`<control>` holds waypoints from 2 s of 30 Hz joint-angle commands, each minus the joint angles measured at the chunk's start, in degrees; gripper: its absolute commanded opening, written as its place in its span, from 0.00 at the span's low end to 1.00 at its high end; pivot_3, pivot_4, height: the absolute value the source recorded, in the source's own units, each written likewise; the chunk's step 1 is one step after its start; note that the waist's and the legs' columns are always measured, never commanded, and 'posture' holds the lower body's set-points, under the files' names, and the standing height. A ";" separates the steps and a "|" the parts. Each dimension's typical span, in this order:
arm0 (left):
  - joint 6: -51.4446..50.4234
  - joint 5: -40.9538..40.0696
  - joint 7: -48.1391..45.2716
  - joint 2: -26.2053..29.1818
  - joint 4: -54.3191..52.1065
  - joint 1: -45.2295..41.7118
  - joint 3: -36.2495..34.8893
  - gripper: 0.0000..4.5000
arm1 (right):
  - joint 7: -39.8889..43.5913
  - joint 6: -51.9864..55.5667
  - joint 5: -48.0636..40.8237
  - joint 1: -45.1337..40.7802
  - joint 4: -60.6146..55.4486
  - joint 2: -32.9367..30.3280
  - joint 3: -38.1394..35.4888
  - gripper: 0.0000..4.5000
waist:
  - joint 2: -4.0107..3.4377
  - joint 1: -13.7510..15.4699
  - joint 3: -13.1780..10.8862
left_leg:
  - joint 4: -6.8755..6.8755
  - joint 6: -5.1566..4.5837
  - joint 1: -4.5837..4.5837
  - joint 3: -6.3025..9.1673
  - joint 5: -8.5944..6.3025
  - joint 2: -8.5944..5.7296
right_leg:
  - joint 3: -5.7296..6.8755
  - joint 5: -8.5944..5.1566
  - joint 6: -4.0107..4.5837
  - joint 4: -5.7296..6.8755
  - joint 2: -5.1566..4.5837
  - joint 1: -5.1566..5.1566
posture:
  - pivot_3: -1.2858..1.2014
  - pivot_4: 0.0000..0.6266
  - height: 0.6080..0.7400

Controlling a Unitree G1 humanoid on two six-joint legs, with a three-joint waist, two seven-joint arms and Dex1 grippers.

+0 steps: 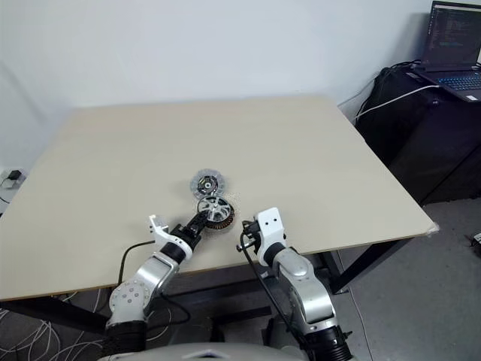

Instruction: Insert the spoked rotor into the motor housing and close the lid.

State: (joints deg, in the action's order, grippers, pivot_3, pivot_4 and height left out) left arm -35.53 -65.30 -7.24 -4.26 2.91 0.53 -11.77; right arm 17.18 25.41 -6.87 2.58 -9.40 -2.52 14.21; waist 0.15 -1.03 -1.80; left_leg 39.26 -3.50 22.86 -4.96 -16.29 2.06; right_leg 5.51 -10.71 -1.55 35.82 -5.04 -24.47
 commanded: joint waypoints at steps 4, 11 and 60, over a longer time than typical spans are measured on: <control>1.08 1.08 -2.21 -4.05 3.08 -2.08 0.59 0.09 | -0.33 -1.28 -0.33 -0.44 -2.24 0.27 -0.23 0.00 | 0.00 -0.05 0.00 | 0.00 -0.13 0.02 0.00 0.07 0.00 | -0.01 0.00 0.00 0.00 0.02 0.03 | 0.52 0.00 1.00; 1.82 2.21 -3.90 -3.00 6.38 -3.05 -0.84 0.09 | -0.37 -1.34 -0.36 -0.35 -2.24 0.31 -0.22 0.00 | 0.01 0.02 0.02 | 0.04 -0.12 -0.04 0.01 0.07 0.01 | -0.01 0.01 -0.01 0.01 0.02 -0.01 | 0.52 0.00 1.00; 9.61 3.80 -15.34 -3.90 4.72 -0.55 -9.26 0.89 | -0.21 -1.26 -0.66 -0.75 -1.87 0.41 -0.41 0.00 | 0.02 -0.51 0.14 | 0.09 0.13 -0.02 0.06 -0.06 0.09 | 0.00 0.03 -0.02 0.05 0.06 -0.10 | 0.52 0.00 1.00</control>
State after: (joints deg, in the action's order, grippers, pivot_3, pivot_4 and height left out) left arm -27.15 -60.02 -22.71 -4.57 9.11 0.41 -20.49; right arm 17.07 25.38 -7.07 2.79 -9.41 -2.43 14.14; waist 0.18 -1.54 -1.66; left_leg 39.35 -3.37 22.85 -4.89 -16.35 2.14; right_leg 5.52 -10.67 -1.57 35.87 -4.98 -24.56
